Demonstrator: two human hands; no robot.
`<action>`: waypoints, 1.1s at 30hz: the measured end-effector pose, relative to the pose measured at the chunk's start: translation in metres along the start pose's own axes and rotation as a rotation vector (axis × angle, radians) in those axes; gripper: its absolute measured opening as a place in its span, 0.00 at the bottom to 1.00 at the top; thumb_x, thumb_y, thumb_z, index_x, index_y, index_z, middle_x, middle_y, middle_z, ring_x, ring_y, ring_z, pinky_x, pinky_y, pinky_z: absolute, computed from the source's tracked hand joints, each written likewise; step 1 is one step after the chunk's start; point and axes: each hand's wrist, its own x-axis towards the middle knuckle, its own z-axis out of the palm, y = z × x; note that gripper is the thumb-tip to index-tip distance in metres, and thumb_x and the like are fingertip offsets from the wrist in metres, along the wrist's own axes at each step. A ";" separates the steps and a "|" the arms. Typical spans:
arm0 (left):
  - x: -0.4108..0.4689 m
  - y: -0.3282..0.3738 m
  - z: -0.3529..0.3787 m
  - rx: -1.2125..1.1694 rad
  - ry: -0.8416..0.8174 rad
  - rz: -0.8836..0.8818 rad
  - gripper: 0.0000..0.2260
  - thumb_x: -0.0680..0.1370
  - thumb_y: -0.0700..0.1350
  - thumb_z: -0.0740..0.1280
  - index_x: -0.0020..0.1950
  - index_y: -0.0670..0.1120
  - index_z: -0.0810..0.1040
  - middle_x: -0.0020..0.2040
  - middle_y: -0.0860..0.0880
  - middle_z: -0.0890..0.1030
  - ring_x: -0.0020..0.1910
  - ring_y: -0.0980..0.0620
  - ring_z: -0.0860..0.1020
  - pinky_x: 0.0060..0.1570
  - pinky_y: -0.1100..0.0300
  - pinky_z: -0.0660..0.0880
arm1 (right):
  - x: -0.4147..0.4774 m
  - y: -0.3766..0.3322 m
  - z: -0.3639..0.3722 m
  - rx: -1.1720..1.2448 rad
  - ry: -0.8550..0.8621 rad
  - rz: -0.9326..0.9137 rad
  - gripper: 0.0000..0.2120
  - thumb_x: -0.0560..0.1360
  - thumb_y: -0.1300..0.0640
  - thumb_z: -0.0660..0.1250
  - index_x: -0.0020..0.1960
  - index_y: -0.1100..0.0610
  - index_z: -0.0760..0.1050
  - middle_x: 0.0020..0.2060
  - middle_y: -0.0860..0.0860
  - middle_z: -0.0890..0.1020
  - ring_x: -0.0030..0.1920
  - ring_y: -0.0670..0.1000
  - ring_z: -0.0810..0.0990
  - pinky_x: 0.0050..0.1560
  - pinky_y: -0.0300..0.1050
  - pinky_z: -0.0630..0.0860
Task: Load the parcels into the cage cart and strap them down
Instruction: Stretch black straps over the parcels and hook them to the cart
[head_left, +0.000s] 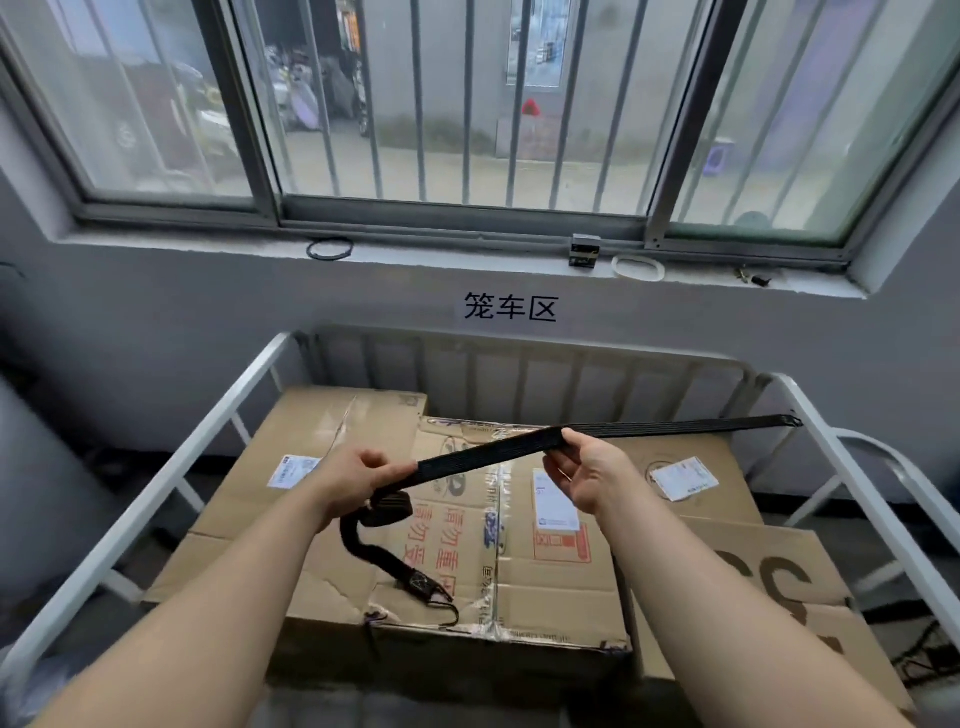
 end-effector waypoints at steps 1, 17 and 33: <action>0.000 -0.005 -0.004 0.007 0.019 -0.009 0.19 0.74 0.55 0.71 0.45 0.37 0.81 0.36 0.47 0.80 0.36 0.52 0.76 0.38 0.61 0.71 | 0.000 0.005 0.005 -0.004 -0.003 -0.001 0.07 0.79 0.63 0.62 0.41 0.59 0.72 0.25 0.51 0.81 0.35 0.50 0.79 0.34 0.44 0.76; -0.007 -0.076 -0.072 -0.081 0.197 -0.046 0.11 0.77 0.48 0.70 0.51 0.40 0.82 0.41 0.46 0.77 0.41 0.52 0.72 0.42 0.62 0.68 | 0.022 0.076 0.092 -0.144 -0.133 0.134 0.04 0.78 0.62 0.64 0.45 0.59 0.75 0.27 0.51 0.83 0.26 0.48 0.83 0.28 0.40 0.77; 0.056 -0.153 -0.206 -0.002 0.058 0.008 0.06 0.73 0.39 0.74 0.49 0.45 0.82 0.45 0.50 0.84 0.46 0.54 0.81 0.44 0.68 0.74 | 0.015 0.199 0.260 -0.095 -0.032 0.257 0.08 0.75 0.57 0.70 0.49 0.62 0.79 0.30 0.52 0.75 0.30 0.46 0.73 0.22 0.36 0.73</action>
